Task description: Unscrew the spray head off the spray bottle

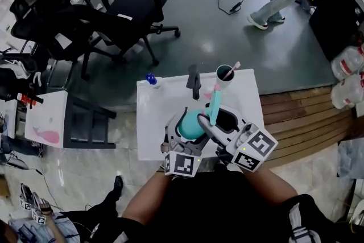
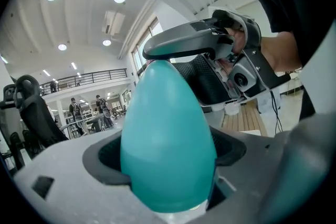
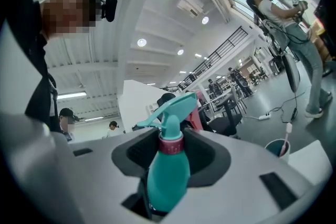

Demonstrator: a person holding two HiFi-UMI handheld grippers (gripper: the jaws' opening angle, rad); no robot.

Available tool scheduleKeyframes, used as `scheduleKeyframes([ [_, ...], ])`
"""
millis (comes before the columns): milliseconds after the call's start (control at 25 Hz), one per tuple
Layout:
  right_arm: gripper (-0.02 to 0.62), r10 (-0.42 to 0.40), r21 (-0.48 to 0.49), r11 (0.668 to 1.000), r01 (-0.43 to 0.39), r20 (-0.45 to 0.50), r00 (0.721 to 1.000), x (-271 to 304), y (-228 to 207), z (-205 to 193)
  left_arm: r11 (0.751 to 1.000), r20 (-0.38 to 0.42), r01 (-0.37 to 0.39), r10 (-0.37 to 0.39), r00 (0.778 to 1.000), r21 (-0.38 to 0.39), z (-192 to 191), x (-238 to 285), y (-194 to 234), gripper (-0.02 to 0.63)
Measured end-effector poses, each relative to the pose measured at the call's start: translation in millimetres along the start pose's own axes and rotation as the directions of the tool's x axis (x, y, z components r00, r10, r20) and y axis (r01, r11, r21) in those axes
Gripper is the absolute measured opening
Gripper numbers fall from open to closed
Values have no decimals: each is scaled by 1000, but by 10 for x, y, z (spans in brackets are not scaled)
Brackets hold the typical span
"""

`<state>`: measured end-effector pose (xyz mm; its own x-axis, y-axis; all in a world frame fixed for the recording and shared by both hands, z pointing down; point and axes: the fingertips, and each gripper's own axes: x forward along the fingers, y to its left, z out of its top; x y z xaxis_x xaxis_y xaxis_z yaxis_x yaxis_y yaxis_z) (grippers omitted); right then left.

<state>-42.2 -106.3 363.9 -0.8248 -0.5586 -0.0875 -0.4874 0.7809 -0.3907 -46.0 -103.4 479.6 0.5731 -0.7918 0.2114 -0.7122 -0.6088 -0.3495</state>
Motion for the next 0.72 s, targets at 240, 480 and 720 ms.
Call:
scheduleKeyframes([
  [240, 150, 28, -42, 999, -28, -3, 1000, -47, 67, 41, 999, 18, 45, -45, 999, -10, 76, -34, -44, 457],
  [480, 150, 116, -107, 987, -117, -16, 993, -75, 182, 61, 984, 94, 151, -142, 985, -92, 219, -93, -139, 457],
  [720, 150, 374, -204, 904, -376, -52, 926, -223, 429, 136, 932, 233, 342, -309, 922, -119, 504, -196, -327, 457],
])
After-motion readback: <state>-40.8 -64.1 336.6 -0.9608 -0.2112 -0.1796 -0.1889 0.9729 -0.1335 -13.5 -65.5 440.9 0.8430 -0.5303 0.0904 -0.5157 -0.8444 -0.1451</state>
